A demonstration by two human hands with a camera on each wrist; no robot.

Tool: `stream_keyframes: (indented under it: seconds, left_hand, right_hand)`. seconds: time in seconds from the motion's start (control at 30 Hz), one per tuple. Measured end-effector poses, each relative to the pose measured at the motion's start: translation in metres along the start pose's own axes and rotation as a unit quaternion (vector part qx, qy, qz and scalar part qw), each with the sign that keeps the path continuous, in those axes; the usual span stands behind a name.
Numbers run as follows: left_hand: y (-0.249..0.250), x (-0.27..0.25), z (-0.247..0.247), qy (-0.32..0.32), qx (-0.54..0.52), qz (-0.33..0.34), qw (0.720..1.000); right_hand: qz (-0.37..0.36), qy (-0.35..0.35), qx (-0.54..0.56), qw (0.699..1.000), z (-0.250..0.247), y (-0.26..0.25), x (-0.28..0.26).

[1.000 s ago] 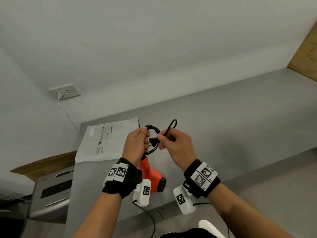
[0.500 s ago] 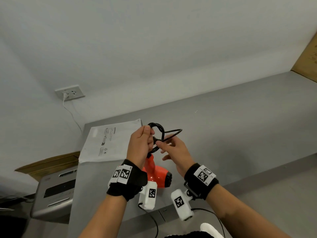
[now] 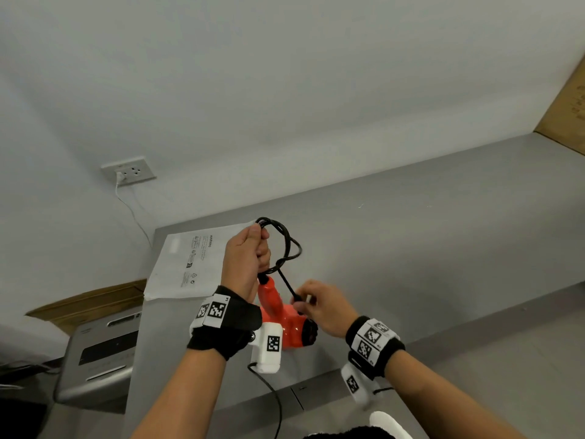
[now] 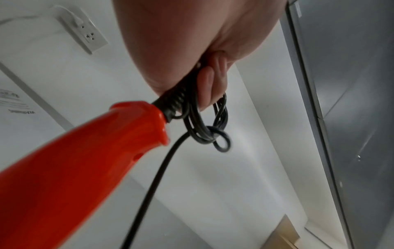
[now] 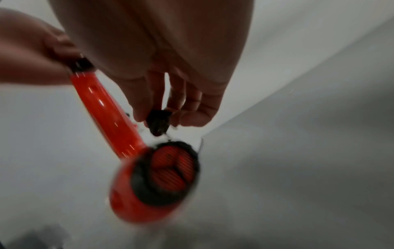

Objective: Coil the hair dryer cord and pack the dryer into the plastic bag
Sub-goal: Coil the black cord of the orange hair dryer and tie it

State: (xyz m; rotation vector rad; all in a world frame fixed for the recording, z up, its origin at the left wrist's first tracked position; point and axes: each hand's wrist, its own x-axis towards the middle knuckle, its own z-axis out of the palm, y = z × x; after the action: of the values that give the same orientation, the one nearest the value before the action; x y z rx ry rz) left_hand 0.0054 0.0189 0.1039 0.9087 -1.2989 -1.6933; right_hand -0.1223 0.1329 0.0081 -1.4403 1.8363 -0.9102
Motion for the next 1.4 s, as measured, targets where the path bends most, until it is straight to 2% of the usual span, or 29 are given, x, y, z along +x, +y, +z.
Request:
stream_keyframes:
  seconds: [0.17, 0.37, 0.43, 0.57, 0.63, 0.7, 0.8, 0.87, 0.93, 1.0, 1.1, 1.23, 1.3, 1.4]
  left_hand:
    - [0.002, 0.012, -0.016, 0.040, 0.001, 0.010, 0.999]
    - [-0.011, 0.022, -0.026, 0.091, -0.024, -0.004, 0.996]
    - [-0.015, 0.022, -0.029, 0.104, -0.031, -0.008, 0.994]
    - [-0.018, 0.017, -0.027, 0.103, -0.031, -0.019, 0.994]
    - [-0.019, 0.013, -0.021, 0.098, -0.029, -0.018, 0.995]
    - [-0.019, 0.008, -0.011, 0.084, -0.028, -0.020, 0.996]
    - [-0.018, 0.003, -0.003, 0.072, -0.034, -0.022, 0.997]
    - [-0.016, -0.001, -0.003, 0.058, -0.033, -0.020, 0.998]
    - [-0.016, -0.004, -0.004, 0.039, -0.020, -0.023, 0.999]
    - [-0.016, -0.008, -0.003, 0.026, -0.009, -0.035, 0.999]
    - [-0.015, -0.013, 0.000, -0.008, -0.031, -0.051, 0.998]
    - [-0.015, -0.016, 0.004, -0.074, -0.029, -0.074, 0.994]
    - [-0.014, -0.017, 0.003, -0.088, -0.023, -0.067, 0.994]
    - [-0.012, -0.015, 0.001, -0.076, -0.013, -0.051, 0.996]
  right_hand:
    - [0.036, 0.019, -0.031, 0.999, -0.002, 0.052, -0.022]
    - [0.029, 0.023, 0.001, 0.999, -0.022, 0.059, -0.047]
    - [0.004, 0.010, 0.022, 1.000, -0.033, 0.045, -0.061]
    - [-0.110, -0.053, -0.002, 0.992, -0.061, -0.019, -0.081]
    - [-0.139, -0.093, 0.061, 0.984, -0.075, -0.056, -0.078]
    - [-0.148, -0.127, 0.175, 0.965, -0.080, -0.084, -0.072]
    - [-0.145, -0.103, 0.261, 0.949, -0.071, -0.098, -0.059]
    - [-0.115, -0.054, 0.220, 0.967, -0.060, -0.096, -0.045]
    - [-0.081, -0.005, 0.133, 0.988, -0.049, -0.090, -0.030]
    - [-0.070, 0.018, 0.070, 0.995, -0.041, -0.087, -0.020]
    - [-0.077, 0.030, 0.003, 0.997, -0.036, -0.089, -0.010]
    - [-0.125, 0.034, -0.105, 0.986, -0.038, -0.090, 0.003]
    - [-0.145, 0.041, -0.117, 0.982, -0.041, -0.089, 0.008]
    - [-0.162, 0.054, -0.074, 0.983, -0.047, -0.088, 0.008]
